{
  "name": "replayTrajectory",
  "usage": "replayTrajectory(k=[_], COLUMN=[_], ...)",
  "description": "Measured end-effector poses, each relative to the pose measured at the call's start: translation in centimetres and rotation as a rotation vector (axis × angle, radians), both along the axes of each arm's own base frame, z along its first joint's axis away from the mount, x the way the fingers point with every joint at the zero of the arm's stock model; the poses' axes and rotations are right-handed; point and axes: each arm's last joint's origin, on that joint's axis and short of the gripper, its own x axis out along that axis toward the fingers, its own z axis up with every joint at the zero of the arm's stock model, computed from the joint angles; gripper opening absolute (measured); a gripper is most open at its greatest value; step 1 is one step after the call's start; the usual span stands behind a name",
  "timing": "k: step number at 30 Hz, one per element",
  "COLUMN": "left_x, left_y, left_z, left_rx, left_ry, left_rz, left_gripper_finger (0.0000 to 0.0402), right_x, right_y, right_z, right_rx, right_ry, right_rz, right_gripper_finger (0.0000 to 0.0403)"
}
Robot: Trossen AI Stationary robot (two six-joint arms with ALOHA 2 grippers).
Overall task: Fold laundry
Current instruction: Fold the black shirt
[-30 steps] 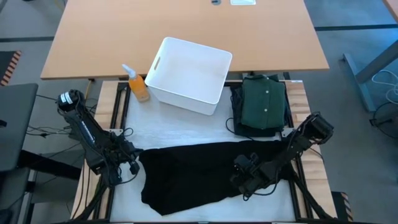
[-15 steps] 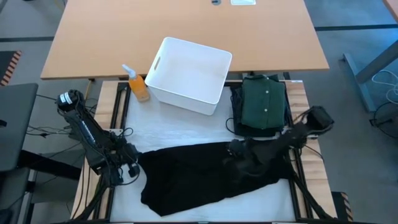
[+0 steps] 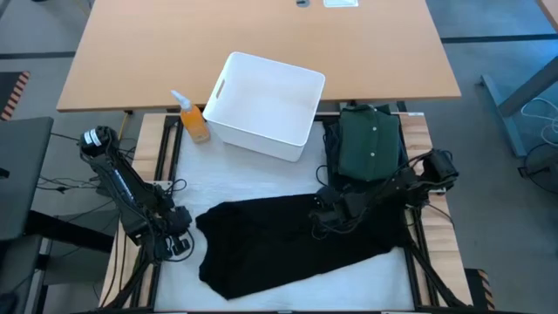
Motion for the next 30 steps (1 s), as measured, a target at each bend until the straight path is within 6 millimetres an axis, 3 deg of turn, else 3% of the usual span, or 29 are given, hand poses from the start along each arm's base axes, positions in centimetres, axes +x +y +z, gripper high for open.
replayTrajectory(k=[7, 12, 18, 23, 30], left_x=[0.4, 1.2, 2.7, 5.4, 9.3], left_y=[0.3, 0.3, 0.2, 1.5, 4.6], left_z=[0.0, 0.5, 0.9, -0.1, -1.3], left_rx=[0.028, 0.141, 0.217, 0.233, 0.163], left_ry=[-0.051, -0.318, -0.459, -0.473, -0.450], left_rz=[0.029, 0.023, -0.014, -0.016, -0.189], left_gripper_finger=[0.0000, 0.0000, 0.0009, 0.0040, 0.0077], right_x=[-0.5, -0.5, 0.8, 2.6, 2.6], right_y=[-0.1, 0.1, 3.4, 7.2, 10.0], right_z=[1.6, 4.3, 6.7, 5.5, 0.4], right_rx=[-0.027, -0.077, -0.123, -0.119, -0.005], right_ry=[-0.045, -0.177, -0.392, -0.538, -0.488], right_rz=[-0.002, 0.040, 0.287, 0.492, 0.515], right_gripper_finger=[0.0020, 0.0020, 0.0020, 0.0020, 0.0020])
